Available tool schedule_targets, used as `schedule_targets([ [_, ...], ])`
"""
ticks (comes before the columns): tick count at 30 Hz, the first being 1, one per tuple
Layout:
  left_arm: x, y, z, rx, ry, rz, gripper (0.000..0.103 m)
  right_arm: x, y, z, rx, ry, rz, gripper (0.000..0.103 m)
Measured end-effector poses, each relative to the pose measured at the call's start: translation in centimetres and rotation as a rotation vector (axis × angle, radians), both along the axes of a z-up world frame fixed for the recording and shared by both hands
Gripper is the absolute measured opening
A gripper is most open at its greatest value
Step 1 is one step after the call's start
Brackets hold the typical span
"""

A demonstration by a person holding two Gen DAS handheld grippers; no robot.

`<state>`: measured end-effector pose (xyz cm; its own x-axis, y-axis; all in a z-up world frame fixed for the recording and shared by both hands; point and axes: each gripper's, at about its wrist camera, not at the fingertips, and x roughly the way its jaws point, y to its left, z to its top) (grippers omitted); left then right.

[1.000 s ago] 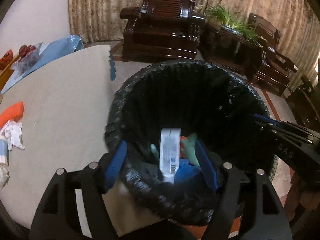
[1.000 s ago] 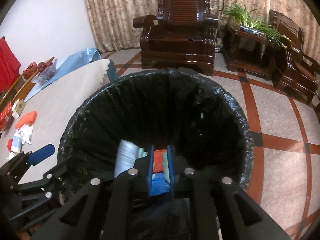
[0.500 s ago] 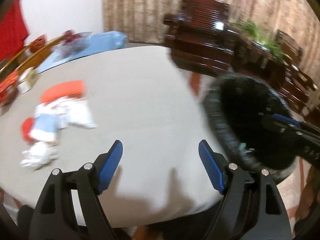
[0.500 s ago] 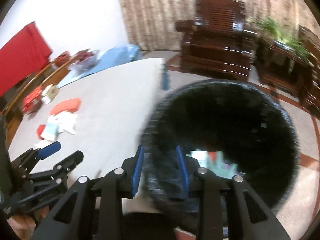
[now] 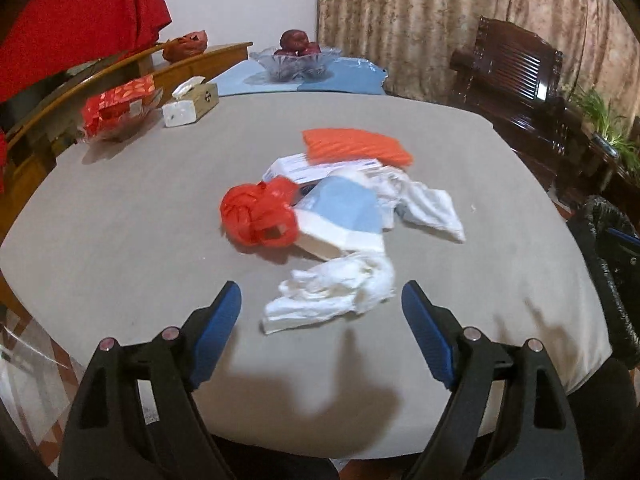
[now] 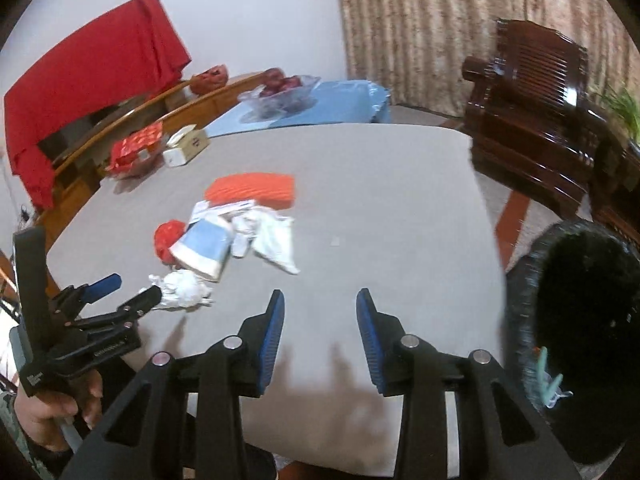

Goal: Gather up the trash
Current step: 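Grasp the crumpled white tissue with the left gripper and lift it, then grasp the blue-and-white paper cup with the right gripper while the left gripper holds the tissue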

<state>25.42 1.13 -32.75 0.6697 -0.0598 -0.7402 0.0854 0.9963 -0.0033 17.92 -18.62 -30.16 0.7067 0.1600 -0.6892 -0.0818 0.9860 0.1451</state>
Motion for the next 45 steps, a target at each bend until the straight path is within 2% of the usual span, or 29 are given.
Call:
schedule_targets([
  [4,0.8,0.7,-1.7,-0.003,0.035,-0.018,0.081,1.2,2.3,-0.8,-0.009,0.017,0.024,0.037],
  [8,1.7,0.6,-3.0,-0.002,0.035,-0.033,0.081,2.1,3.7,-1.5,-0.023,0.031,0.041,0.037],
  [9,2.1,0.6,-3.3,-0.004,0.038,-0.038,0.077,2.4,3.9,-1.7,-0.027,0.036,0.045,0.037],
  [11,2.8,0.7,-4.1,-0.039,0.066,-0.072,0.048,2.9,4.3,-2.0,-0.033,0.046,0.049,0.037],
  [12,3.1,0.7,-4.5,-0.061,0.089,-0.096,0.024,3.0,4.4,-2.1,-0.036,0.049,0.051,0.037],
  [16,2.7,0.4,-4.4,-0.079,0.070,-0.131,0.016,3.8,5.0,-2.6,-0.038,0.060,0.056,0.037],
  [20,1.8,1.6,-2.3,-0.108,-0.019,-0.101,0.014,4.5,6.3,-2.9,-0.028,0.059,0.072,0.037],
  [28,0.9,5.1,0.3,-0.148,-0.127,0.002,0.013,5.4,9.3,-3.2,-0.016,0.050,0.113,0.037],
  [37,1.9,7.8,0.3,-0.148,-0.159,0.043,0.013,6.8,12.0,-4.3,-0.007,0.048,0.138,0.037],
  [45,2.4,9.0,-0.5,-0.178,-0.142,0.058,0.013,8.6,13.1,-5.9,0.000,0.062,0.123,0.037],
])
